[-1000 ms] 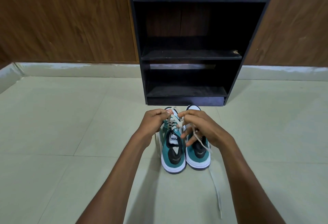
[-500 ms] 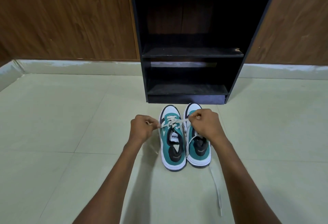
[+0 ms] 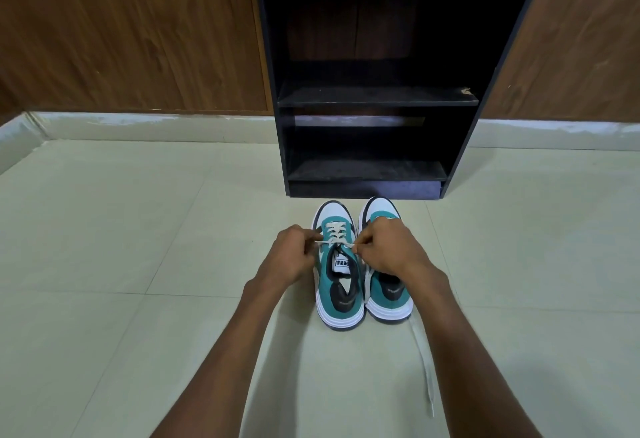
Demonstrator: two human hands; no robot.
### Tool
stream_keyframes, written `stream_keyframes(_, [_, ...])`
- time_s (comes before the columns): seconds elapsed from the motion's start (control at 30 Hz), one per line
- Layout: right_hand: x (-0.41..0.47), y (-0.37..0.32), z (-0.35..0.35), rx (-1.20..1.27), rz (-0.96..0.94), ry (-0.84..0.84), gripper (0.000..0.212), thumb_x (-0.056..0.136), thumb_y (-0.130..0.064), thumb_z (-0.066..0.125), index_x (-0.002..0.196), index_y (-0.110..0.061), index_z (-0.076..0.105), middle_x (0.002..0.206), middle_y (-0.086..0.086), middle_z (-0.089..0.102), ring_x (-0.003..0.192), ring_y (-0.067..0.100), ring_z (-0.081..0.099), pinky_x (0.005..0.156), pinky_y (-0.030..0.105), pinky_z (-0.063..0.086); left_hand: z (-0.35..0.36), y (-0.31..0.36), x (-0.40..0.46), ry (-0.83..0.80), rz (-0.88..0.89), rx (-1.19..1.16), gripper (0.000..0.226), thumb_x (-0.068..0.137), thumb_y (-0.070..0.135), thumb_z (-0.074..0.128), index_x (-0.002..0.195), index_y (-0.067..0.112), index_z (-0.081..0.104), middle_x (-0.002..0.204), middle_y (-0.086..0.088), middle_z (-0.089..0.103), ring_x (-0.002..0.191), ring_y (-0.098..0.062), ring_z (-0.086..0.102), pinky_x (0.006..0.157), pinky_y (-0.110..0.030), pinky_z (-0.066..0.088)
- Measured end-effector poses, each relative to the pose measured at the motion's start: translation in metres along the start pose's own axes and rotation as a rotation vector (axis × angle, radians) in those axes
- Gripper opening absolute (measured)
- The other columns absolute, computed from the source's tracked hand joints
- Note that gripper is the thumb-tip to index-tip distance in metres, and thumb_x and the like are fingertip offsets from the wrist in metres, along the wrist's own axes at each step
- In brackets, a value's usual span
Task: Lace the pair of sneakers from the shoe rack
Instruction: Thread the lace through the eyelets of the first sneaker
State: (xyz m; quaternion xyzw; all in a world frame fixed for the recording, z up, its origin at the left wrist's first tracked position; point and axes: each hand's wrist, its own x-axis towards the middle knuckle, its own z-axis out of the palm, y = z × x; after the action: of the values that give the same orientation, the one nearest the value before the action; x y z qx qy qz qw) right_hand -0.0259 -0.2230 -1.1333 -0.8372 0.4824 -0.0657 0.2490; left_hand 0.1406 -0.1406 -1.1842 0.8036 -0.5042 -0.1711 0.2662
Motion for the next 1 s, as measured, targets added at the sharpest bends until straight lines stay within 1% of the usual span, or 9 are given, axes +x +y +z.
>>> stream_keyframes(0.1, [-0.003,0.008,-0.005,-0.051,0.013,0.003,0.018,0.083,-0.021,0.064,0.083,-0.011,0.079,0.079,0.005,0.070,0.067,0.019,0.061,0.067,0.028,0.052,-0.002,-0.007,-0.004,0.024,-0.042,0.090,0.031,0.098,0.010,0.051,0.121,0.007,0.073,0.118,-0.016,0.063,0.105,-0.030,0.063,0.088,-0.031,0.048])
stream_keyframes(0.2, [-0.004,0.013,-0.004,0.044,0.042,0.007,0.030,0.083,-0.030,0.066,0.059,-0.012,0.062,0.061,0.003,0.059,0.058,0.017,0.055,0.056,0.024,0.040,-0.002,-0.006,-0.005,-0.018,-0.124,0.007,0.027,0.097,0.014,0.049,0.097,0.003,0.074,0.103,-0.016,0.072,0.091,-0.029,0.066,0.078,-0.035,0.052])
stream_keyframes(0.3, [-0.005,0.008,-0.001,0.337,0.044,0.054,0.034,0.087,-0.029,0.064,0.065,-0.003,0.063,0.067,0.012,0.064,0.061,0.017,0.054,0.060,0.028,0.043,-0.010,0.004,-0.004,-0.004,-0.270,-0.393,0.032,0.093,0.014,0.045,0.066,0.005,0.060,0.082,-0.012,0.068,0.088,-0.032,0.066,0.067,-0.028,0.047])
stream_keyframes(0.4, [-0.006,0.000,0.008,0.705,0.040,0.081,0.026,0.089,-0.030,0.068,0.074,-0.009,0.071,0.085,0.016,0.073,0.070,0.017,0.059,0.071,0.035,0.050,-0.013,0.011,-0.004,-0.026,-0.302,-0.900,0.033,0.084,0.021,0.044,0.054,0.015,0.057,0.100,-0.012,0.075,0.101,-0.028,0.065,0.077,-0.029,0.049])
stream_keyframes(0.5, [-0.006,-0.004,0.025,0.953,-0.031,0.070,0.022,0.095,-0.033,0.064,0.086,-0.016,0.074,0.097,0.009,0.078,0.086,0.021,0.072,0.084,0.039,0.056,-0.006,0.014,-0.006,-0.142,-0.150,-1.240,0.033,0.095,0.014,0.043,0.070,0.010,0.065,0.119,-0.017,0.073,0.109,-0.026,0.063,0.103,-0.041,0.045])
stream_keyframes(0.63, [-0.009,-0.006,0.039,1.191,-0.020,0.162,0.026,0.102,-0.025,0.055,0.095,-0.006,0.071,0.100,0.010,0.079,0.100,0.028,0.074,0.099,0.045,0.055,0.000,0.012,-0.010,0.000,-0.195,-1.560,0.037,0.107,0.023,0.045,0.077,0.008,0.060,0.097,-0.016,0.073,0.091,-0.025,0.071,0.079,-0.031,0.059])
stream_keyframes(0.8, [-0.015,-0.019,0.053,1.407,-0.021,0.153,0.030,0.105,-0.016,0.047,0.084,-0.009,0.067,0.088,0.017,0.076,0.086,0.026,0.075,0.081,0.032,0.058,0.007,0.026,-0.015,0.182,-0.238,-1.450,0.029,0.106,0.024,0.048,0.101,0.003,0.068,0.059,0.001,0.060,0.060,-0.013,0.066,0.064,-0.024,0.059])
stream_keyframes(0.87, [-0.017,-0.021,0.060,1.448,-0.007,0.149,0.030,0.106,-0.014,0.044,0.083,-0.009,0.062,0.076,0.009,0.073,0.075,0.020,0.074,0.073,0.026,0.055,0.010,0.027,-0.012,0.213,-0.248,-1.480,0.029,0.106,0.023,0.049,0.107,0.003,0.068,0.061,0.000,0.059,0.060,-0.013,0.065,0.062,-0.023,0.058])
stream_keyframes(1.0, [-0.021,-0.016,0.072,1.409,-0.007,0.184,0.025,0.107,-0.014,0.043,0.083,-0.011,0.052,0.066,0.003,0.057,0.057,0.017,0.056,0.066,0.034,0.043,0.017,0.017,-0.005,0.184,-0.264,-1.466,0.027,0.105,0.024,0.051,0.110,0.010,0.073,0.073,-0.003,0.068,0.063,-0.013,0.064,0.064,-0.026,0.059])
